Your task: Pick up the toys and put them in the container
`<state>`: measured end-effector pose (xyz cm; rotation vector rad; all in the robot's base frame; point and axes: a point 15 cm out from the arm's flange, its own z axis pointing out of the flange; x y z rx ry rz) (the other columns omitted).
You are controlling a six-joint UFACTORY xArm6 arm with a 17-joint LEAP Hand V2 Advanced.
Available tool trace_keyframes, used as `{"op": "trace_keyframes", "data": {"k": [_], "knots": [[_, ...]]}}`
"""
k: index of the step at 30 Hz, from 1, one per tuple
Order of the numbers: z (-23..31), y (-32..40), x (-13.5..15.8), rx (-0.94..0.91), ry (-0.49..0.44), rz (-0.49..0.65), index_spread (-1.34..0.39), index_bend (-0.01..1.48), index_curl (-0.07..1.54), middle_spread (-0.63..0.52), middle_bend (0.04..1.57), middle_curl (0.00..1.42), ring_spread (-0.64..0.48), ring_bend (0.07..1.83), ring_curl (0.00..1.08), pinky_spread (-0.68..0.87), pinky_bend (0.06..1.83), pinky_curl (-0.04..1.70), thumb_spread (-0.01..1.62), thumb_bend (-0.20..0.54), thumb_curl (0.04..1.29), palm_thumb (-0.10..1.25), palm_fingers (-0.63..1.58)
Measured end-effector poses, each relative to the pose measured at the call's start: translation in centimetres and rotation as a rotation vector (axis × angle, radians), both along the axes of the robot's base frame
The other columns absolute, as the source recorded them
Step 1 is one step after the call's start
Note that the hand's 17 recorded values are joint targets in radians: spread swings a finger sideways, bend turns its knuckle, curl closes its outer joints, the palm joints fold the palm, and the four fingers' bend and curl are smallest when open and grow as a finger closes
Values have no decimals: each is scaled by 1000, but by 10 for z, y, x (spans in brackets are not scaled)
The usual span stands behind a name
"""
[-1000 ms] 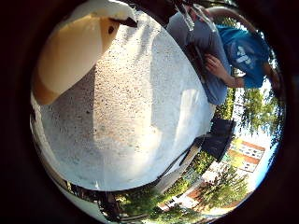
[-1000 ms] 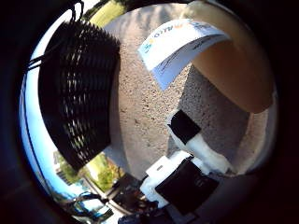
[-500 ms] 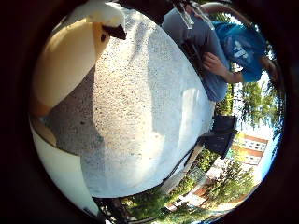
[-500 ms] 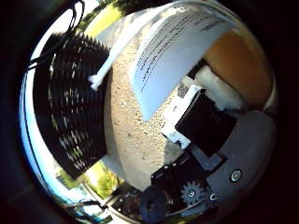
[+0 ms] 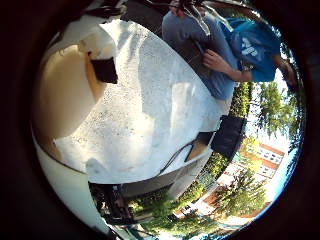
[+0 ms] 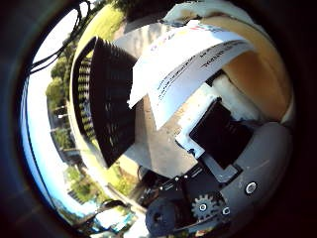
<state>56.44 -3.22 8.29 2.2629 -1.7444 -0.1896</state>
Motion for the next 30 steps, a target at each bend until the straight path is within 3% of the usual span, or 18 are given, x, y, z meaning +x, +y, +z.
{"op": "trace_keyframes", "data": {"k": [9, 19, 24, 30], "knots": [[159, 109, -89, 171, 129, 139, -966, 872, -15, -219, 1178, 1056, -129, 1399, 830, 177, 1498, 827, 1115, -12, 699, 986, 927], [199, 247, -153, 179, 155, 381, -1025, 978, -17, -225, 1200, 1109, -136, 1429, 861, 149, 1530, 851, 1133, -14, 735, 982, 878], [188, 290, -149, 166, 104, 387, -1041, 1005, -20, -226, 1212, 1126, -141, 1443, 871, 141, 1550, 860, 1137, -14, 748, 979, 858], [146, 328, -99, 185, -59, 330, -1053, 1037, -20, -226, 1224, 1139, -146, 1454, 879, 135, 1563, 870, 1132, -28, 747, 921, 837]]}}
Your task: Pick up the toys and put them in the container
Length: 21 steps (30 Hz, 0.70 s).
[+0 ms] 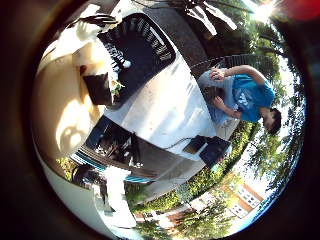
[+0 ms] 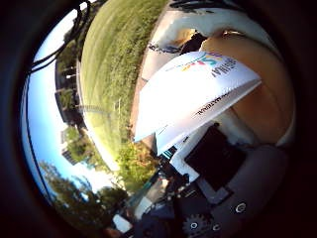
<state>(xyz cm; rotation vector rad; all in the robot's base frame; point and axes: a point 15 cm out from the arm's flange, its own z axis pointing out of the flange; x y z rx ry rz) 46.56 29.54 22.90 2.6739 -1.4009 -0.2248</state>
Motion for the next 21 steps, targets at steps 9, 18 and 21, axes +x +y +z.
{"op": "trace_keyframes", "data": {"k": [9, 18, 21], "knots": [[-84, 2, 49, 17, -54, -85, -895, 1070, -1, -187, 1085, 1051, -47, 1353, 789, 209, 1443, 811, 1173, -23, 669, 870, 808], [-138, -16, 46, -26, 16, -86, -440, 768, 36, -41, 378, 668, 191, 943, 557, 381, 1180, 681, 1126, -35, 592, 807, -140], [-139, -23, 49, -20, 21, -62, -436, 657, 50, 30, 249, 575, 249, 775, 461, 422, 1124, 617, 1100, -33, 575, 803, -156]]}}
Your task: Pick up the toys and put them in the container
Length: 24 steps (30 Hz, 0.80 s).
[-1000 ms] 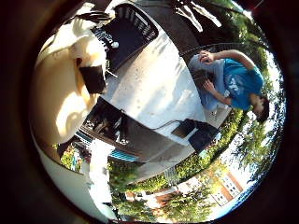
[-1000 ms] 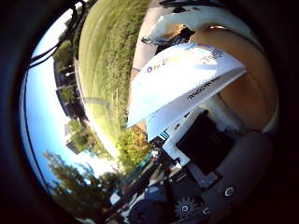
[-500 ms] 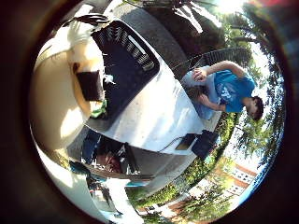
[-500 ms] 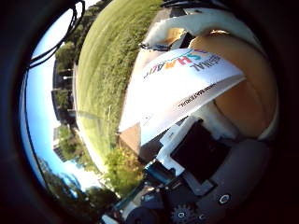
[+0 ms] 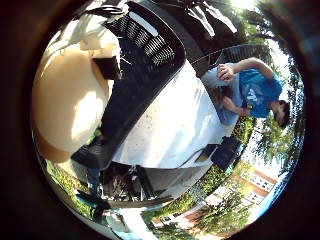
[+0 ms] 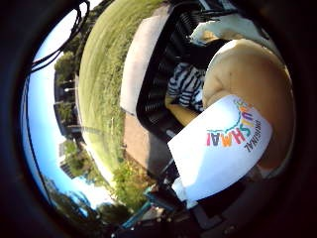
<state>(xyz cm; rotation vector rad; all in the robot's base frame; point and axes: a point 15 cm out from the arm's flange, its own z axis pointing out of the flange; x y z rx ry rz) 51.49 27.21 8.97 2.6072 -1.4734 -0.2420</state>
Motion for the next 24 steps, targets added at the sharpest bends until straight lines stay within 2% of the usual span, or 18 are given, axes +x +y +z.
{"op": "trace_keyframes", "data": {"k": [3, 7, 16, 20, 24], "knots": [[4, -2, 0, 3, 1, 12, -439, 529, 69, 95, 161, 500, 286, 660, 395, 457, 1048, 564, 1086, -29, 559, 805, -129], [27, -17, 3, 5, 4, -5, -448, 412, 101, 134, 134, 423, 309, 586, 352, 487, 982, 510, 1078, -25, 542, 819, -93], [103, -45, 25, 68, -90, -5, -456, 305, 176, 141, 126, 320, 319, 510, 320, 510, 915, 436, 1070, -28, 521, 831, -48], [111, -53, 21, 68, -76, -15, -446, 246, 198, 138, 135, 294, 321, 496, 315, 512, 890, 408, 1092, -61, 478, 715, -57], [140, -62, 19, 103, -86, -39, -440, 217, 220, 137, 135, 279, 320, 471, 310, 510, 845, 378, 1119, -43, 441, 658, -54]]}}
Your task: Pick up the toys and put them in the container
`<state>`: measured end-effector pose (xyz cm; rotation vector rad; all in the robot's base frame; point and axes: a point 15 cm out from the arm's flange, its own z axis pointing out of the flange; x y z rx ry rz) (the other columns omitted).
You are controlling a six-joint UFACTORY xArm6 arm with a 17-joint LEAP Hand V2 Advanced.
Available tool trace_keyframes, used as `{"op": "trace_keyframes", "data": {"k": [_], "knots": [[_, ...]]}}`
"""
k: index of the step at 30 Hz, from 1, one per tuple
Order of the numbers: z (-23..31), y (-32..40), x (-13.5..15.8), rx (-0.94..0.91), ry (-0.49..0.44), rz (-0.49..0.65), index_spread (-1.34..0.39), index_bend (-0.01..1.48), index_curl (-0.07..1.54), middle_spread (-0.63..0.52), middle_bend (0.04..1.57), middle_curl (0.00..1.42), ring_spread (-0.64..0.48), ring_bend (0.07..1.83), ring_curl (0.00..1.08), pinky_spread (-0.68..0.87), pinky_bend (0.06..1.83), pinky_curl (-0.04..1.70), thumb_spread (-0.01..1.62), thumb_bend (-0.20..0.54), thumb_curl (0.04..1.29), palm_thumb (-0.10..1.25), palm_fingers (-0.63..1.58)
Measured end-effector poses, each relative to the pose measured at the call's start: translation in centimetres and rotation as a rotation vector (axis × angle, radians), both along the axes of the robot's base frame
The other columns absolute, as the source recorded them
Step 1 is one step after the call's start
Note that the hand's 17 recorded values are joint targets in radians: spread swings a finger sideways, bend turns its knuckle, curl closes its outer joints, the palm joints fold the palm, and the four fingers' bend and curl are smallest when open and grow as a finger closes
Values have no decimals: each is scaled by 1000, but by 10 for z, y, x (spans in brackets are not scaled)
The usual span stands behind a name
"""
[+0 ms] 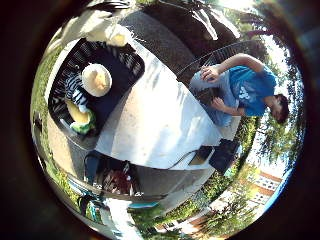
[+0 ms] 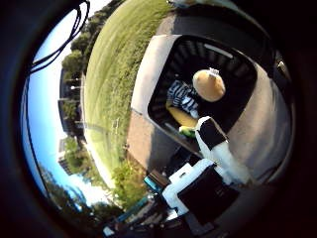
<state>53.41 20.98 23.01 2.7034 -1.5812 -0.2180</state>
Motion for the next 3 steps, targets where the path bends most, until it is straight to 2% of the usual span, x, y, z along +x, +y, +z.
{"op": "trace_keyframes", "data": {"k": [3], "knots": [[26, -7, -19, 55, 39, -11, -433, 218, 239, 137, 141, 272, 319, 444, 305, 501, 790, 351, 1131, -31, 427, 648, -58]]}}
